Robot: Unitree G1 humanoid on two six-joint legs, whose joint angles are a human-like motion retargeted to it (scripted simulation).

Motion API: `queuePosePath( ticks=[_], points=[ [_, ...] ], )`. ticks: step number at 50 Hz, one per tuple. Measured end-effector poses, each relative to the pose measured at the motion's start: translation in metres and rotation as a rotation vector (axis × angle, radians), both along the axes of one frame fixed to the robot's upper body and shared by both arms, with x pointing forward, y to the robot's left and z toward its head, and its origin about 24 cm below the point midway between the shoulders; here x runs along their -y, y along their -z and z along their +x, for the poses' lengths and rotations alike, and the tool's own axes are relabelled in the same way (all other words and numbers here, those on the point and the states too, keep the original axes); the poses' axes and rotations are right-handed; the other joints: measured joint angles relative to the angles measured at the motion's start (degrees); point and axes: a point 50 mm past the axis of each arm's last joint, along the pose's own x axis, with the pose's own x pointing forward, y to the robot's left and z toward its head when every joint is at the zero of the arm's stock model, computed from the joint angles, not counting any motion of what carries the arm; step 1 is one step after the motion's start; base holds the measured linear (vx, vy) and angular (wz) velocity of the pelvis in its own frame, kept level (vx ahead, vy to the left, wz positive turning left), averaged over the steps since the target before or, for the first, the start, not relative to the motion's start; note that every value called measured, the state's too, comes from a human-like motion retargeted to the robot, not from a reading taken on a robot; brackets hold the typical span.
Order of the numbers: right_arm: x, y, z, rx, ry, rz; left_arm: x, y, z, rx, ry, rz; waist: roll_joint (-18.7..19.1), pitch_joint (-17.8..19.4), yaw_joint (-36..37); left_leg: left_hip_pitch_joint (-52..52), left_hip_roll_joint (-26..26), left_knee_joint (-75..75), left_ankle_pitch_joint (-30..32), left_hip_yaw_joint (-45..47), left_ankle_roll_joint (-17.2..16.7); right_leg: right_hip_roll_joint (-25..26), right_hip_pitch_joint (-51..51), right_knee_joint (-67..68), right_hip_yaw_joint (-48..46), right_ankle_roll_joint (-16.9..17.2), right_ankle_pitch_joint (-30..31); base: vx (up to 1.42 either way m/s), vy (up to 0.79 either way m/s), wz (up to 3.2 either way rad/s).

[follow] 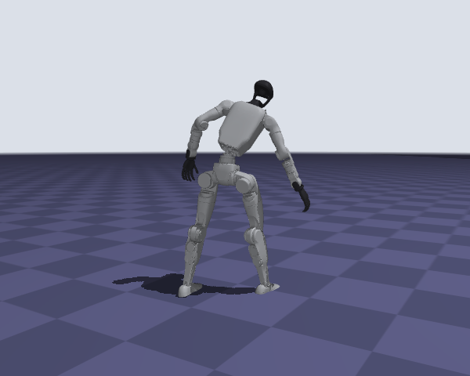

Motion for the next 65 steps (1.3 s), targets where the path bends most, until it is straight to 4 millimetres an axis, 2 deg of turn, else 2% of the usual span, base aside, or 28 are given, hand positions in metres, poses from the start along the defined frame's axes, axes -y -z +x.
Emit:
queuePosePath(
  ticks=[3, 8, 10, 13, 20, 26, 31, 35, 38, 40, 42, 45, 46, 50, 53, 56, 58, 62, 65],
  points=[
    [0.019, -0.024, -0.001, 0.014, 0.026, -0.088, 0.010, 0.005, -0.005, -0.017, -0.004, -0.030, 4.0, 1.9, -1.8, -0.2, -1.9, 0.0, 0.7, -1.6, 0.0, -2.5, 0.5, -0.2, -0.1, 0.0, 0.2, 0.29, -0.06, 0.40],
    [0.047, -0.070, -0.002, 0.027, 0.076, -0.258, 0.035, 0.013, -0.024, -0.061, -0.053, -0.166, 11.3, 4.1, -3.7, -1.3, -1.4, 0.3, 4.0, -1.0, -1.5, -1.7, 0.6, -0.3, 0.0, 0.0, -1.6, 0.27, -0.19, -0.03],
    [0.054, -0.084, -0.002, 0.038, 0.103, -0.311, 0.042, 0.013, -0.033, -0.080, -0.060, -0.230, 13.1, 4.3, -3.8, -1.5, -1.4, 0.0, 4.9, -0.6, -1.9, -1.0, 1.1, -1.2, 0.2, 0.0, -1.8, 0.26, -0.22, -0.24],
    [0.057, -0.090, -0.002, 0.056, 0.135, -0.339, 0.045, 0.012, -0.045, -0.108, -0.059, -0.297, 13.6, 3.8, -3.6, -2.2, -2.0, -1.2, 5.9, -1.2, -2.0, -0.8, 1.9, -1.7, 0.5, 0.0, -2.6, 0.26, -0.17, -0.15],
    [0.056, -0.074, -0.015, 0.051, 0.185, -0.298, 0.047, 0.013, -0.060, -0.137, -0.075, -0.299, 13.6, 1.2, -1.8, -4.8, -3.3, -3.5, 7.8, -2.4, -1.9, -1.6, 6.1, -0.8, -0.6, 0.0, -6.2, 0.28, -0.09, 0.08],
    [0.053, -0.055, -0.027, 0.037, 0.199, -0.237, 0.056, 0.016, -0.058, -0.131, -0.063, -0.281, 12.8, -0.7, 2.6, -8.6, -2.9, -3.6, 8.3, 2.5, -1.5, -0.7, 10.1, -0.4, -1.1, 0.0, -9.5, 0.27, -0.06, -0.12],
    [0.042, -0.027, -0.043, 0.012, 0.195, -0.164, 0.049, 0.013, -0.057, -0.132, 0.070, -0.203, 10.2, -3.8, 7.1, -10.9, -1.7, -3.6, 8.6, 6.4, -1.3, 0.9, 12.9, 0.3, -0.8, 0.0, -12.3, 0.28, -0.01, -0.28],
    [0.033, -0.004, -0.062, -0.017, 0.206, -0.107, 0.037, 0.008, -0.053, -0.115, 0.226, -0.086, 7.7, -6.4, 10.4, -10.3, -1.5, -3.6, 10.4, 5.2, -0.5, 1.8, 14.7, 2.1, 0.2, 0.0, -15.0, 0.30, 0.08, -0.34],
    [0.023, 0.012, -0.070, -0.030, 0.209, -0.060, 0.028, 0.004, -0.045, -0.093, 0.308, 0.008, 5.1, -7.7, 11.3, -8.8, -1.1, -3.0, 9.9, 5.0, 0.6, 2.1, 15.3, 4.1, 1.2, -0.2, -16.9, 0.29, 0.10, -0.25],
    [0.014, 0.022, -0.069, -0.033, 0.195, -0.027, 0.023, 0.004, -0.038, -0.082, 0.341, 0.063, 3.4, -8.2, 10.7, -7.8, -0.4, -2.5, 8.6, 5.3, 0.8, 2.4, 15.2, 6.4, 1.6, -1.5, -17.8, 0.27, 0.08, -0.07],
    [0.005, 0.028, -0.061, -0.026, 0.157, 0.003, 0.020, 0.006, -0.029, -0.079, 0.365, 0.115, 2.6, -8.1, 8.8, -6.5, 0.8, -2.0, 7.5, 5.3, 0.6, 3.2, 14.0, 11.2, 2.3, -4.4, -18.5, 0.27, 0.07, 0.05],
    [-0.007, 0.032, -0.048, -0.028, 0.070, 0.035, 0.016, 0.012, -0.018, -0.095, 0.402, 0.196, 2.6, -7.9, 5.4, -4.7, 3.2, -1.4, 6.3, 5.0, 0.1, 5.3, 10.0, 20.8, 5.0, -8.7, -20.2, 0.25, 0.04, 0.07],
    [-0.008, 0.031, -0.044, -0.032, 0.036, 0.037, 0.014, 0.013, -0.013, -0.099, 0.406, 0.225, 2.9, -7.9, 4.4, -4.5, 3.9, -1.2, 6.0, 5.0, 0.0, 5.9, 8.1, 23.1, 5.7, -9.2, -21.2, 0.23, 0.02, -0.04],
    [-0.007, 0.013, -0.021, -0.045, -0.091, -0.004, 0.008, 0.011, 0.011, -0.053, 0.338, 0.304, 4.8, -7.2, 1.6, -4.2, 5.7, -0.7, 5.1, 6.3, 0.2, 5.8, 1.0, 23.8, 4.7, -9.6, -22.0, 0.20, -0.01, -0.30],
    [0.004, -0.012, -0.004, -0.038, -0.134, -0.098, 0.009, 0.001, 0.032, 0.065, 0.173, 0.261, 6.4, -5.4, 0.0, -4.0, 5.0, -0.7, 4.2, 7.7, 1.2, 3.9, -2.4, 15.4, 3.6, -7.5, -14.9, 0.21, -0.03, -0.36],
    [0.018, -0.039, 0.005, -0.024, -0.122, -0.206, 0.012, -0.013, 0.048, 0.187, 0.017, 0.151, 8.0, -2.5, -2.0, -2.9, 3.4, -0.8, 2.8, 8.1, 1.2, 1.5, -3.3, 5.6, 2.6, -2.8, -9.3, 0.28, -0.08, 0.00],
    [0.027, -0.053, 0.004, -0.014, -0.088, -0.261, 0.012, -0.022, 0.054, 0.243, -0.024, 0.096, 9.4, -0.9, -2.9, -2.0, 3.0, -0.8, 1.8, 7.9, 0.3, 0.3, -2.8, 0.7, 0.5, -0.3, -8.1, 0.33, -0.22, 0.23],
    [0.047, -0.075, -0.009, 0.032, 0.030, -0.335, 0.008, -0.039, 0.063, 0.304, 0.050, 0.071, 12.7, 1.5, -3.1, -0.8, 2.9, -0.6, 0.8, 7.0, -2.0, -0.7, -0.9, -3.8, -4.1, 0.0, -1.0, 0.34, -0.32, 0.28],
    [0.056, -0.081, -0.020, 0.037, 0.088, -0.359, 0.001, -0.039, 0.052, 0.277, 0.103, 0.096, 13.6, 2.2, -2.8, -0.3, 0.6, 0.0, 2.1, 6.0, -2.0, -2.9, -0.3, -3.6, -3.4, 0.0, 1.7, 0.37, -0.13, 0.11]
  ],
)
